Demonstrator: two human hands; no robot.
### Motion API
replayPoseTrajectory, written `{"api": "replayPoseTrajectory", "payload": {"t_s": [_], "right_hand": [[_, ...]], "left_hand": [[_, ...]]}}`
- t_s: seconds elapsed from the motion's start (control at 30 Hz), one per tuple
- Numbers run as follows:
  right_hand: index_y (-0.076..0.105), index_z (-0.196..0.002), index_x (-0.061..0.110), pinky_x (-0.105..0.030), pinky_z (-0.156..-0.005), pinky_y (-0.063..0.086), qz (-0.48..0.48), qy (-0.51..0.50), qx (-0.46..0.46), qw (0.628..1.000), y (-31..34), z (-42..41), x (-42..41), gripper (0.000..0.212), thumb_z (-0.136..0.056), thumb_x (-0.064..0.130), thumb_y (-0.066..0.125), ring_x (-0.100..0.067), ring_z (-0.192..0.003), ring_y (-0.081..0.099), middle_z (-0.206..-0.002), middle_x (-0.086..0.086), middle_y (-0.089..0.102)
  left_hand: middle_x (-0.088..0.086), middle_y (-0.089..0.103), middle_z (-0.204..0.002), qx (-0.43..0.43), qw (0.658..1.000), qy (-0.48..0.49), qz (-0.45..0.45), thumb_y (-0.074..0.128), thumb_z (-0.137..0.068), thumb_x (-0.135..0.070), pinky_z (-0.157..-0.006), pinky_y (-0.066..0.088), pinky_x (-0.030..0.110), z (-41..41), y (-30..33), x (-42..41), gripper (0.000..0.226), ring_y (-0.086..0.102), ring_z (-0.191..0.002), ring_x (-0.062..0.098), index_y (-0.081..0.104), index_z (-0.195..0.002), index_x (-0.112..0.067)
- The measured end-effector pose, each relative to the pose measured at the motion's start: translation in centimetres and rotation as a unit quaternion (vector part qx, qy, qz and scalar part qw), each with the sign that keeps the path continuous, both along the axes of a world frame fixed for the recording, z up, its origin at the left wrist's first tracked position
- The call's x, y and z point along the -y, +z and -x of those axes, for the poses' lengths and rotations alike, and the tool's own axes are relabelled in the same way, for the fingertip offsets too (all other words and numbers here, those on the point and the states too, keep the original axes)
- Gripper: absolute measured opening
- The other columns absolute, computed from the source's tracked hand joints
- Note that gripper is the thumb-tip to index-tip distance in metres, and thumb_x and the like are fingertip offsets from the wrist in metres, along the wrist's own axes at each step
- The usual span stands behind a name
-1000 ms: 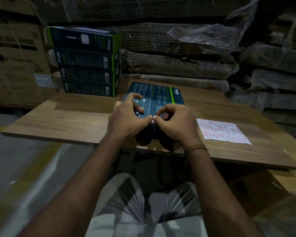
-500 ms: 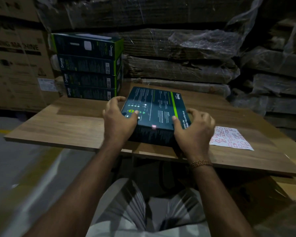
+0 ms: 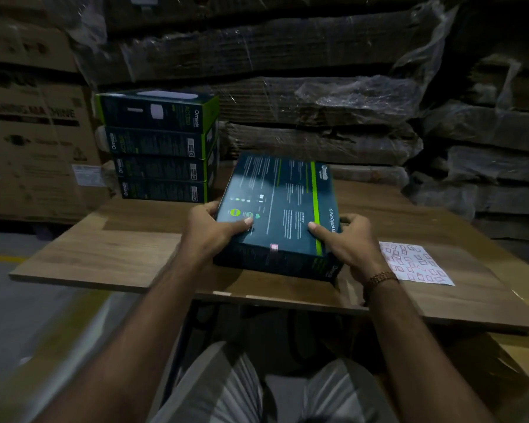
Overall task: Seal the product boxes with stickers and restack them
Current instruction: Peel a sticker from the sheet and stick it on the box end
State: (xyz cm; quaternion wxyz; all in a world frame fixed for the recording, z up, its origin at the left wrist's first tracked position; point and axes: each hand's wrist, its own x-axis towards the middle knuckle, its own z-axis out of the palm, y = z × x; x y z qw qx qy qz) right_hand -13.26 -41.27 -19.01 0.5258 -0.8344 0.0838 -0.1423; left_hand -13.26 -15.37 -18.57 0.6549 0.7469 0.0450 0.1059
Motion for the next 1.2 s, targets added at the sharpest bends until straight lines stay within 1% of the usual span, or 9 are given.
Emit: {"api": "replayPoseTrajectory", "payload": {"t_s": [0.07, 0.13, 0.2, 0.3, 0.4, 0.5, 0.7, 0.87, 1.2], "right_hand": [[0.064, -0.124, 0.017, -0.050, -0.089, 0.065, -0.011, -0.012, 0.040, 0.999, 0.4, 0.0, 0.3, 0.097, -0.047, 0.069, 0.090, -0.017, -0.100, 0.076, -0.115, 0.001, 0.076], [0.053, -0.132, 0.024, -0.052, -0.092, 0.063, -0.004, -0.011, 0.086, 0.996, 1.3, 0.1, 0.7, 0.104, -0.045, 0.068, 0.091, -0.018, -0.107, 0.072, -0.123, 0.001, 0.071], [0.041, -0.143, 0.032, -0.052, -0.101, 0.059, 0.010, -0.011, 0.121, 0.993, 3.0, 0.8, 0.8, 0.106, -0.056, 0.049, 0.100, -0.018, -0.114, 0.067, -0.130, 0.003, 0.065], [0.014, -0.166, 0.036, -0.037, -0.119, 0.040, 0.040, 0.021, 0.163, 0.986, 4.6, 1.0, 1.3, 0.130, -0.071, 0.014, 0.100, -0.011, -0.137, 0.046, -0.152, 0.009, 0.045], [0.007, -0.166, 0.047, -0.045, -0.117, 0.046, 0.072, 0.023, 0.220, 0.973, 5.3, 0.7, 1.3, 0.133, -0.075, 0.011, 0.097, -0.019, -0.142, 0.052, -0.161, 0.003, 0.047], [0.026, -0.156, 0.028, -0.034, -0.105, 0.053, 0.047, 0.018, 0.256, 0.965, 5.7, 0.9, 1.0, 0.099, -0.083, 0.027, 0.093, -0.006, -0.122, 0.063, -0.137, 0.013, 0.059], [0.032, -0.150, 0.023, -0.004, -0.091, 0.044, -0.007, 0.031, 0.258, 0.966, 6.2, 2.0, -0.4, 0.098, -0.076, 0.068, 0.079, 0.007, -0.120, 0.059, -0.134, 0.016, 0.058], [0.039, -0.150, 0.031, -0.044, -0.112, 0.054, -0.094, 0.051, 0.257, 0.960, 6.0, 1.5, -0.5, 0.106, -0.069, 0.092, 0.070, 0.001, -0.125, 0.065, -0.134, 0.017, 0.067], [0.050, -0.124, 0.026, -0.051, -0.103, 0.058, -0.120, 0.010, 0.217, 0.969, 6.7, 1.3, -0.3, 0.111, -0.051, 0.109, 0.059, -0.011, -0.109, 0.071, -0.115, 0.007, 0.073]], "left_hand": [[-0.001, 0.077, -0.113, 0.039, 0.999, -0.014, -0.015, 0.098, -0.073, -0.008, -0.091, 0.064, 0.046, -0.3, 0.9, 0.1, 0.057, 0.076, -0.099, 0.021, 0.070, -0.123, -0.013], [-0.001, 0.065, -0.135, 0.060, 0.998, -0.018, -0.033, 0.098, -0.072, -0.005, -0.091, 0.062, 0.037, -0.8, 2.1, 0.3, 0.101, 0.069, -0.109, 0.017, 0.044, -0.158, -0.006], [0.000, 0.053, -0.147, 0.074, 0.996, -0.016, -0.049, 0.100, -0.069, -0.009, -0.093, 0.059, 0.029, -1.4, 3.6, 0.6, 0.126, 0.061, -0.121, 0.017, 0.024, -0.168, -0.008], [0.008, 0.046, -0.155, 0.098, 0.991, -0.019, -0.091, 0.107, -0.046, -0.047, -0.110, 0.056, 0.045, -2.4, 5.5, 0.8, 0.153, 0.058, -0.131, 0.023, 0.019, -0.170, -0.029], [0.006, 0.033, -0.155, 0.114, 0.982, -0.018, -0.151, 0.104, -0.060, -0.048, -0.120, 0.045, 0.046, -2.5, 7.2, 1.2, 0.136, 0.048, -0.136, 0.020, 0.020, -0.167, -0.039], [0.011, 0.024, -0.163, 0.123, 0.978, 0.010, -0.168, 0.094, -0.081, -0.032, -0.115, 0.042, 0.041, -2.3, 8.2, 1.7, 0.117, 0.038, -0.140, 0.022, 0.016, -0.168, -0.026], [0.002, 0.056, -0.142, 0.175, 0.974, 0.030, -0.144, 0.090, -0.050, -0.076, -0.098, 0.062, 0.046, -2.2, 7.6, 1.7, 0.125, 0.060, -0.129, 0.022, 0.038, -0.151, -0.024], [-0.006, 0.056, -0.152, 0.209, 0.970, 0.022, -0.120, 0.093, -0.077, -0.050, -0.109, 0.052, 0.039, -1.6, 7.4, 1.5, 0.113, 0.054, -0.134, 0.014, 0.024, -0.166, -0.037], [-0.010, 0.056, -0.131, 0.180, 0.981, 0.024, -0.072, 0.098, -0.066, -0.058, -0.101, 0.055, 0.040, -0.4, 6.5, 1.6, 0.109, 0.057, -0.123, 0.016, 0.034, -0.149, -0.028]]}}
